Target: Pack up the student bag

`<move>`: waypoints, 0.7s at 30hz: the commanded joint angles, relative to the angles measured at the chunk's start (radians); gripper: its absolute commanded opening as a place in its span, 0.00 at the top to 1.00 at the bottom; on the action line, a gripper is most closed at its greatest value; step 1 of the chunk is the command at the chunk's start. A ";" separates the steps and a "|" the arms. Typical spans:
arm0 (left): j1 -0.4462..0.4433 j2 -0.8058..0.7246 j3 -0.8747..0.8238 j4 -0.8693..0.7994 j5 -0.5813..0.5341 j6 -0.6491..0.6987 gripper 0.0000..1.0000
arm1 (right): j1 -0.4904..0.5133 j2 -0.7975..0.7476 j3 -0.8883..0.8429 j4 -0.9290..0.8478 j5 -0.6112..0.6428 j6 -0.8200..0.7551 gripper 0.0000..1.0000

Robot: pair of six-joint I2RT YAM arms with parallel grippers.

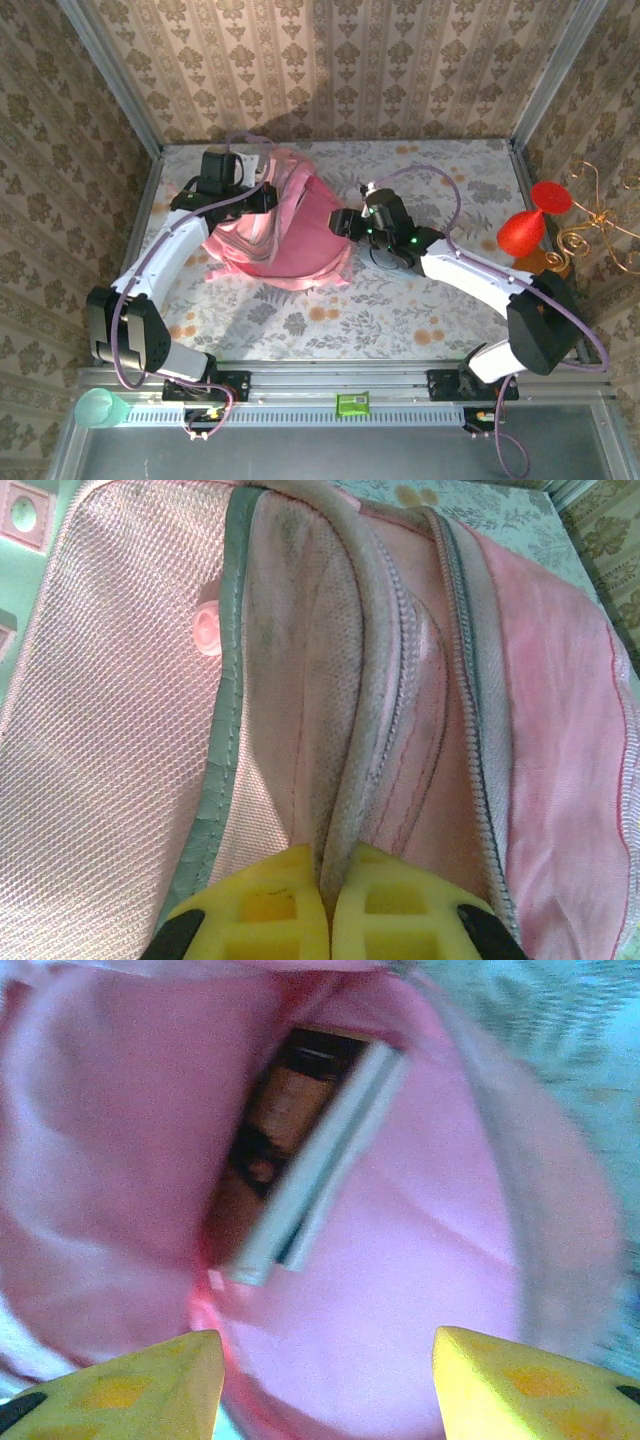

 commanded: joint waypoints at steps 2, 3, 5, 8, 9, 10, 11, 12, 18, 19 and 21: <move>0.008 -0.016 -0.018 0.090 0.013 -0.025 1.00 | -0.018 0.056 -0.043 -0.100 0.060 -0.044 0.40; 0.007 -0.017 -0.023 0.088 0.012 -0.024 1.00 | -0.019 0.085 -0.037 -0.076 0.027 -0.035 0.40; 0.005 -0.018 -0.034 0.086 0.011 -0.022 1.00 | -0.019 0.139 -0.015 -0.039 -0.025 -0.016 0.42; -0.002 -0.014 -0.056 0.084 0.009 -0.022 1.00 | -0.019 0.212 0.030 -0.021 -0.052 -0.011 0.50; -0.004 -0.010 -0.060 0.079 0.008 -0.021 1.00 | -0.020 0.232 0.047 -0.025 -0.049 -0.017 0.57; -0.008 -0.007 -0.064 0.072 0.006 -0.020 1.00 | -0.021 0.245 0.061 -0.037 -0.040 -0.028 0.63; -0.015 -0.002 -0.067 0.065 0.004 -0.018 1.00 | -0.025 0.258 0.078 -0.050 -0.026 -0.041 0.70; -0.021 0.002 -0.071 0.059 0.000 -0.017 1.00 | -0.033 0.269 0.091 -0.063 -0.015 -0.055 0.75; -0.094 0.026 -0.102 0.081 -0.024 -0.034 1.00 | -0.113 0.320 0.146 -0.081 -0.046 -0.103 0.92; -0.105 0.037 -0.099 0.087 -0.025 -0.038 1.00 | -0.126 0.327 0.155 -0.084 -0.055 -0.112 0.92; -0.130 0.069 -0.083 0.092 -0.027 -0.041 0.98 | -0.154 0.340 0.177 -0.096 -0.077 -0.131 0.93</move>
